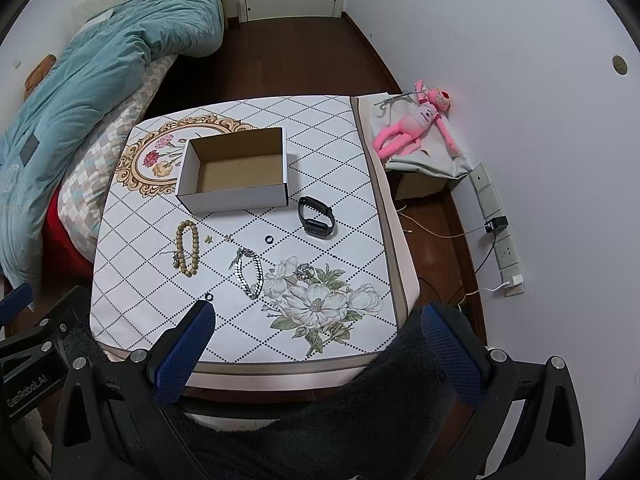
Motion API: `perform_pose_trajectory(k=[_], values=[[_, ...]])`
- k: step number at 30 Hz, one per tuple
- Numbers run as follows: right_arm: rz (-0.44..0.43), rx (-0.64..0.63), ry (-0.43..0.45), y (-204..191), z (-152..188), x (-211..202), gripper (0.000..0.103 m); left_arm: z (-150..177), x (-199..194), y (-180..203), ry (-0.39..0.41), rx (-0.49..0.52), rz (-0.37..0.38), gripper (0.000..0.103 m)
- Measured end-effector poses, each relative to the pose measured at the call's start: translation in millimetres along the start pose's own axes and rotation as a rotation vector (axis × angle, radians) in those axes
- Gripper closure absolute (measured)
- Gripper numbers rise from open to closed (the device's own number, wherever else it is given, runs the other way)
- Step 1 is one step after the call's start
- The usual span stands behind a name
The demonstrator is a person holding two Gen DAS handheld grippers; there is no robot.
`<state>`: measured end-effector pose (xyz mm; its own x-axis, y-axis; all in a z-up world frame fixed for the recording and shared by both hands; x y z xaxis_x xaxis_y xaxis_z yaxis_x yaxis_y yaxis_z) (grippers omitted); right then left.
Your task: Organize jewelry
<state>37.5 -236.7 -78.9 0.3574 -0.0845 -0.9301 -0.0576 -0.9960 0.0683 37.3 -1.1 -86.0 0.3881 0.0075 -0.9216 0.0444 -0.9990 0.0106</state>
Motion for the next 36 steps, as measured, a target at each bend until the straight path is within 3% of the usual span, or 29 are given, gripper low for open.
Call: perform_pose_trajectory(k=[36], values=[[0.001, -0.003, 0.024, 0, -7, -13, 0.0, -8, -10, 9, 0.014, 0.001, 0.012, 0.0]])
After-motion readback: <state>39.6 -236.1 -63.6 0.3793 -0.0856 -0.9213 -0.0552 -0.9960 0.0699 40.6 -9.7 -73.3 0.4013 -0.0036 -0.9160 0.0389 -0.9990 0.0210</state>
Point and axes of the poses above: each gripper's, at about its wrist camera, not at the fingertips, and x roughly the way its jaws point, y to its right, z to its underside, the point moved 10 cm from there along x, roughly the way its jaws point, and after that the axes turned 1 degree about -z, right-handed, at the moved point
